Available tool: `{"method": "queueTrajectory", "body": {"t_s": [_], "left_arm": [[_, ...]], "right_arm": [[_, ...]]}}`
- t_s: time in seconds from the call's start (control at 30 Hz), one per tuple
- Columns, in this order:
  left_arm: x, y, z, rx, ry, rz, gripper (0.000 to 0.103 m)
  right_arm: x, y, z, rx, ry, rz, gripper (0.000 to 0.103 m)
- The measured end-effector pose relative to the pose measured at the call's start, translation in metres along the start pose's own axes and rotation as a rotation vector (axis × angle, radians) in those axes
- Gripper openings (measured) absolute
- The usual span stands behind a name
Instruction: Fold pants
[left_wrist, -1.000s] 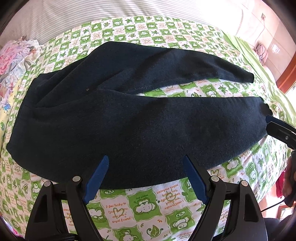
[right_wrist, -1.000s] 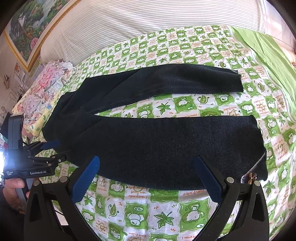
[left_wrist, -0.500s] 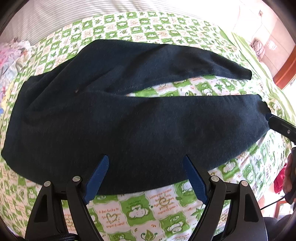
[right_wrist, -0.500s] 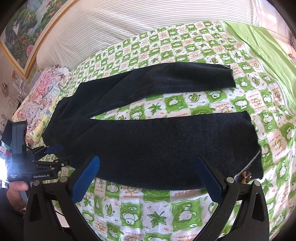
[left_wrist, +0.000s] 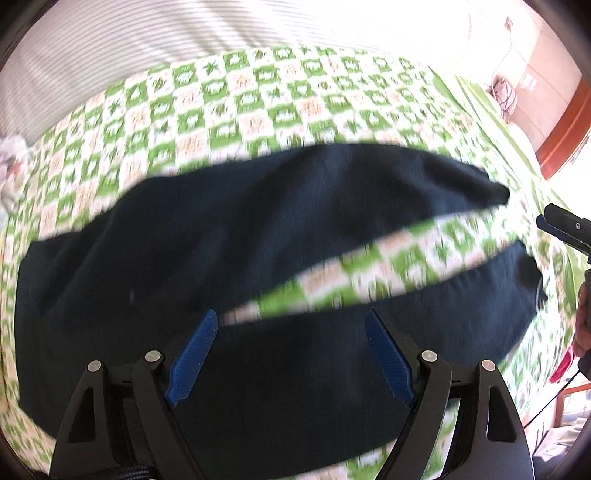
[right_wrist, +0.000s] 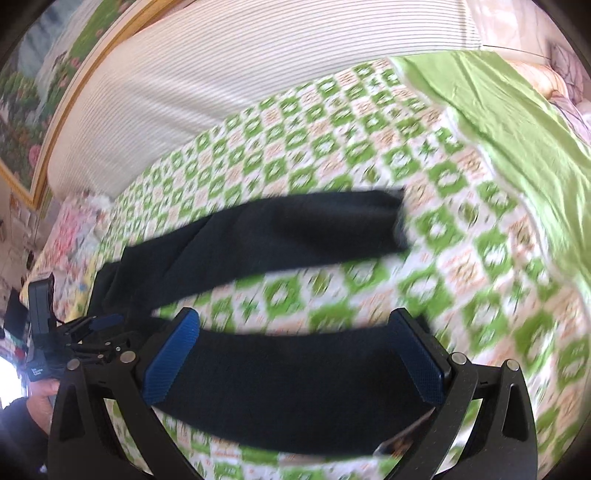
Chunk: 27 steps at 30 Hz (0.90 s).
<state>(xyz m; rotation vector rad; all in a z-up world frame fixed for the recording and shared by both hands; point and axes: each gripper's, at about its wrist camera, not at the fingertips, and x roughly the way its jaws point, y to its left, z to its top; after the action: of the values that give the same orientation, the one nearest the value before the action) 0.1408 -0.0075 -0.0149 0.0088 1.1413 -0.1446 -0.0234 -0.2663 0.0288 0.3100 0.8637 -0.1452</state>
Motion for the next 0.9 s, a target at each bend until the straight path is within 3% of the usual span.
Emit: {"method": "queueTrajectory", "body": {"t_s": [0.17,0.27,0.37,0.53,0.67,0.73,0.77,0.8,0.83,0.9], "left_arm": [[0.013,0.006,0.05,0.016,-0.018,-0.018,0.083],[0.024,0.008,0.082,0.042,-0.02,-0.024,0.083],[0.04,0.011,0.109,0.062,-0.004,-0.05,0.083],[0.085,0.007,0.141,0.141,0.09,-0.092,0.083],[0.119,0.0,0.145,0.216,0.174,-0.065,0.081],[0.13,-0.003,0.143,0.237,0.213,-0.069,0.068],[0.132,-0.003,0.142,0.243,0.223,-0.083,0.063],[0.132,-0.003,0.142,0.244,0.225,-0.096,0.052],[0.129,-0.003,0.141,0.243,0.226,-0.112,0.036],[0.119,-0.003,0.136,0.24,0.216,-0.119,0.021]], "right_arm": [[0.012,-0.023,0.041,0.018,0.001,-0.023,0.092],[0.031,-0.039,0.066,0.015,0.049,-0.027,0.08],[0.053,-0.057,0.088,0.027,0.093,-0.038,0.076],[0.086,-0.076,0.11,0.029,0.173,-0.051,0.07],[0.109,-0.082,0.116,0.027,0.262,-0.042,0.062],[0.112,-0.079,0.117,-0.009,0.287,-0.027,0.049],[0.112,-0.078,0.117,-0.018,0.292,-0.02,0.03],[0.113,-0.078,0.117,-0.021,0.303,-0.013,0.011],[0.113,-0.078,0.117,-0.02,0.315,0.003,0.008],[0.109,-0.076,0.118,-0.033,0.309,0.014,0.008]]}}
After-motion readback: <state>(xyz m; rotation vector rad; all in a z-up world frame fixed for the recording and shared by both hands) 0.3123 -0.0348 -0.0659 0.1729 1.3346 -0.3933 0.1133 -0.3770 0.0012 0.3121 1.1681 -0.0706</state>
